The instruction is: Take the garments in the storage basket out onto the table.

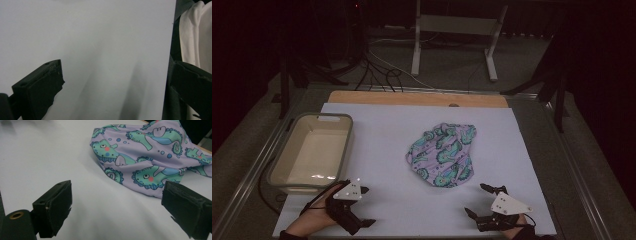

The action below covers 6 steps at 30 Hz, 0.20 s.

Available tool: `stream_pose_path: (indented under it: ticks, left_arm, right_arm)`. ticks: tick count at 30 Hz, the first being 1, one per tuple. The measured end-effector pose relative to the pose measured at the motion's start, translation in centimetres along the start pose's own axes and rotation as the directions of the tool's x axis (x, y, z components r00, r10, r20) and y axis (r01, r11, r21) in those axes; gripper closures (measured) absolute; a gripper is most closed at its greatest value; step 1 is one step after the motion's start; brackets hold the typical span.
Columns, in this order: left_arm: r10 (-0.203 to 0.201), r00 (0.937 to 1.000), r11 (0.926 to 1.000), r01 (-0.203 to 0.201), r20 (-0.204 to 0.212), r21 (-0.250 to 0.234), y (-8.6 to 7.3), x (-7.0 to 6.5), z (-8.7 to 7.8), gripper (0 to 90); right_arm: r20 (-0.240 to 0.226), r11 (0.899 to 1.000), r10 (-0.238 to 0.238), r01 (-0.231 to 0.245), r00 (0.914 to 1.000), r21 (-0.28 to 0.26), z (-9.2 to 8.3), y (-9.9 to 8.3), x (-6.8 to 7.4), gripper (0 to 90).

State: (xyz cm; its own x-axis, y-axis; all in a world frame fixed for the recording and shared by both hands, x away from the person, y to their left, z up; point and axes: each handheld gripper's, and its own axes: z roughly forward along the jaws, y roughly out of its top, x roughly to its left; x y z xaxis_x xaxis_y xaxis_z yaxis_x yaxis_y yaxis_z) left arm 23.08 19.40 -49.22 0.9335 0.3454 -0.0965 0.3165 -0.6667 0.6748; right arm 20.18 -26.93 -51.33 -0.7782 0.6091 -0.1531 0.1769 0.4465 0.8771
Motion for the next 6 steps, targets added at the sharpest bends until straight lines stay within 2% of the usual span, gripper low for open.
stream_pose_path:
  ticks: [6]
  left_arm:
    - [0.008,1.0,0.9999,-0.008,-0.002,-0.013,0.21,-0.2,-0.29,0.0]
  right_arm:
    - [0.003,1.0,0.002,-0.002,1.0,0.0,0.03,-0.02,-0.04,10.1]
